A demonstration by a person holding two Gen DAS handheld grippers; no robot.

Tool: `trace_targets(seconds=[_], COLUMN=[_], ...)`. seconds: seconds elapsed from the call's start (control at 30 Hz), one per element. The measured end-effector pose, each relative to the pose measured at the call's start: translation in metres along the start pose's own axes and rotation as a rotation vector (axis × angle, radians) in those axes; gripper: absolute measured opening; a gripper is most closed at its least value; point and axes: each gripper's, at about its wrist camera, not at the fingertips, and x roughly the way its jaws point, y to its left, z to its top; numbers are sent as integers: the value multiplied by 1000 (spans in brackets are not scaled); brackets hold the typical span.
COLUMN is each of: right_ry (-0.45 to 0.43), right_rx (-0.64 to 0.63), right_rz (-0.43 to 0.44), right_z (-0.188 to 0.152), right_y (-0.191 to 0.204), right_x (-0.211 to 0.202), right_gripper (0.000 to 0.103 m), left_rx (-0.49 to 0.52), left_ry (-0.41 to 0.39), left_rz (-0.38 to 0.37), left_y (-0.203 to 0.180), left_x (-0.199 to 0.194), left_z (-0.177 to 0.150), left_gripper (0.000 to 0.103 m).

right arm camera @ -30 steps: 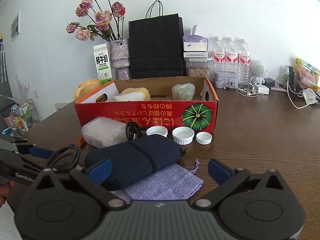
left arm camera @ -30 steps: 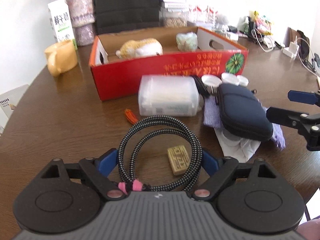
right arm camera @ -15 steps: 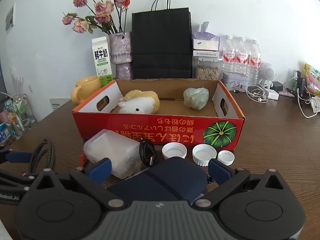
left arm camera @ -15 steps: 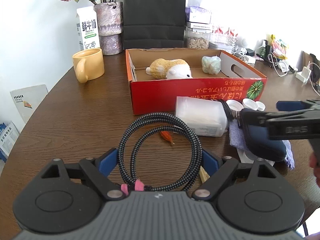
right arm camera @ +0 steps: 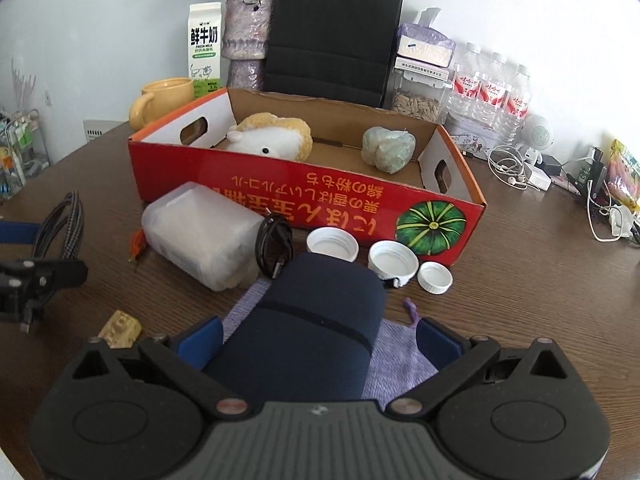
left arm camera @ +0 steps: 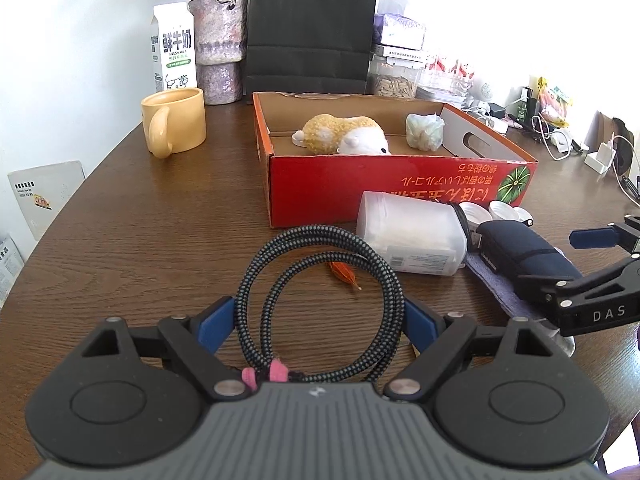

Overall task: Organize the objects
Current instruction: 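Grasp the braided cable with the left tool while the right tool grasps the dark blue case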

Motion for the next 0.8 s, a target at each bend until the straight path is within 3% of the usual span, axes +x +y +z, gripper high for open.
trace_targets(seconds=[0.17, 0.2, 0.27, 0.4, 0.57, 0.8], right_ry=[47, 54, 63, 59, 37, -6], right_rx=[26, 40, 58, 66, 81, 84], right_rz=[6, 17, 38, 26, 48, 81], right_z=[4, 4, 5, 3, 1, 0], right_y=[-2, -2, 0, 3, -1, -7], right_x=[16, 19, 21, 21, 15, 3], right_gripper=[100, 97, 81, 81, 71, 65], left_rx=[-15, -16, -17, -8, 4, 20], left_ry=[-3, -4, -5, -4, -6, -19], left_rz=[-18, -19, -19, -19, -17, -12], left_y=[1, 1, 2, 3, 1, -7], left_x=[2, 2, 1, 0, -1, -7], left_z=[0, 0, -1, -1, 1, 5], left_gripper=[88, 88, 88, 88, 88, 88])
